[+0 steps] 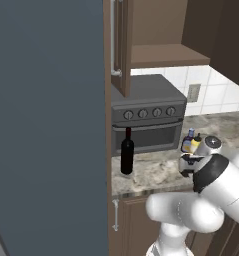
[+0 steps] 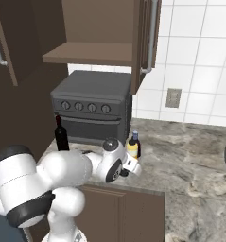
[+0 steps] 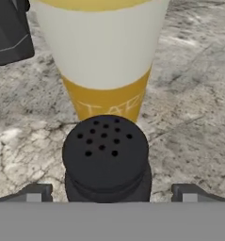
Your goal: There are various items on the counter. Only move the condiments/shakers into the cabinet.
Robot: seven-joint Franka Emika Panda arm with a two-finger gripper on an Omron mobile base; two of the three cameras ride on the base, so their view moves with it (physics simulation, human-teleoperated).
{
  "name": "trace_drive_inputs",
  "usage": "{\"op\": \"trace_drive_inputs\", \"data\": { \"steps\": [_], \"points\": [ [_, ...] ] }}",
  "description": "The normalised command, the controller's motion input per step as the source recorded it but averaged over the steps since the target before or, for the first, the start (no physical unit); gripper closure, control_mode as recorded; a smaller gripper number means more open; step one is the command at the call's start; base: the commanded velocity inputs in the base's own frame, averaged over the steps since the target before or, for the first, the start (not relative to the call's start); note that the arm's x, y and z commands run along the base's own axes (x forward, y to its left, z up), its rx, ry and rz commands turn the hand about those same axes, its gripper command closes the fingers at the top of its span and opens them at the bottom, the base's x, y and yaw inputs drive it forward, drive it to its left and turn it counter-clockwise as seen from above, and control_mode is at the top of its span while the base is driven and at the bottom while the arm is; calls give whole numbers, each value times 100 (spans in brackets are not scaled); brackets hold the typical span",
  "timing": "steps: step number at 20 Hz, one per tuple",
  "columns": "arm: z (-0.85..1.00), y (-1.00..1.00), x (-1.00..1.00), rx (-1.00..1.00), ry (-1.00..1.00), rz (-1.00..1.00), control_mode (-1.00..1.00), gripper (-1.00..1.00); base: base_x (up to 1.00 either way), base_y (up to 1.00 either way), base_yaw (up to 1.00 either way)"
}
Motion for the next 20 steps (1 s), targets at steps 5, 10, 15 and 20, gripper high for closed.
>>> {"op": "trace_drive_inputs", "data": {
  "steps": [5, 10, 15, 20],
  "points": [
    [-6, 0, 8, 0, 0, 0, -100, 100, 0, 0, 0],
    [58, 0, -38, 1, -3, -1, -100, 100, 0, 0, 0],
    [100, 0, -87, 5, -3, -2, -100, 100, 0, 0, 0],
    [100, 6, -62, 0, -8, 9, -100, 100, 0, 0, 0]
  ]
}}
